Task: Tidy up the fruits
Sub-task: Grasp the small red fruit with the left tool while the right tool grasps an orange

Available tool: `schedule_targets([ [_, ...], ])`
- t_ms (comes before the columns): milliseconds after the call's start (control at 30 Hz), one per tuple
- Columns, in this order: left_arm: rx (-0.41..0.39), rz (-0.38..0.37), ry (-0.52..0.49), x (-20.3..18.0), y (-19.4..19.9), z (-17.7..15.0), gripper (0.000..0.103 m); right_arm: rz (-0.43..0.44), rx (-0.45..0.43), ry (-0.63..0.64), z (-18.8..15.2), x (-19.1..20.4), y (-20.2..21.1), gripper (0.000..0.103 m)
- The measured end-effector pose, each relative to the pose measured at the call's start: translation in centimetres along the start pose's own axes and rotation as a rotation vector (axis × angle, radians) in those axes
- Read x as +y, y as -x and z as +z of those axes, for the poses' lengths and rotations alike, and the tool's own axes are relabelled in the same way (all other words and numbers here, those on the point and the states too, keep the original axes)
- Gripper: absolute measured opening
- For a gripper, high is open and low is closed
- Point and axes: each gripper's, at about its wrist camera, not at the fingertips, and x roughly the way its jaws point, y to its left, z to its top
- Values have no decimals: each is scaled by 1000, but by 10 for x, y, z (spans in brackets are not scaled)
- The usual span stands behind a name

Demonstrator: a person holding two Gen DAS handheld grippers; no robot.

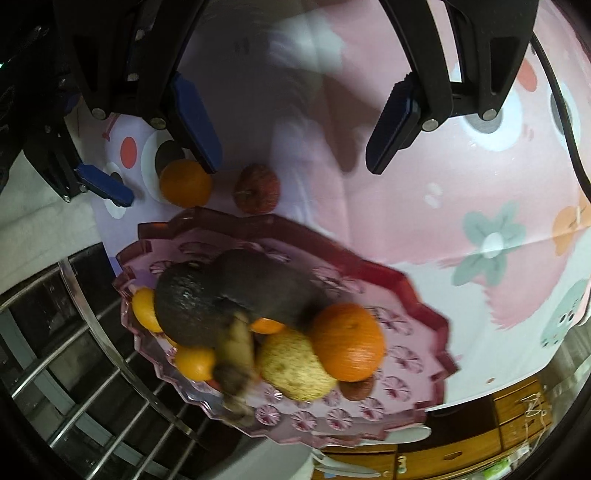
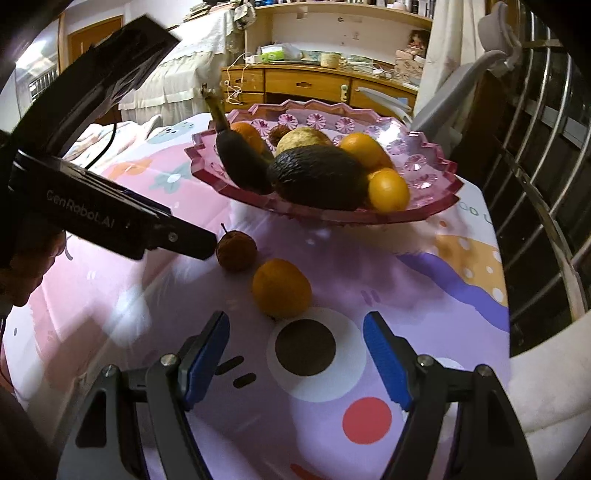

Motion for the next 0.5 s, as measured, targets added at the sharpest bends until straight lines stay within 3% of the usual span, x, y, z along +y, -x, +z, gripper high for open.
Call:
schedule_targets([
  [233, 1, -37, -17, -18, -15, 7, 72, 29, -5, 11, 2, -1, -15, 58],
  [500, -22, -59, -20, -29, -25, 18, 54, 57, -12, 2, 5, -1, -24, 48],
])
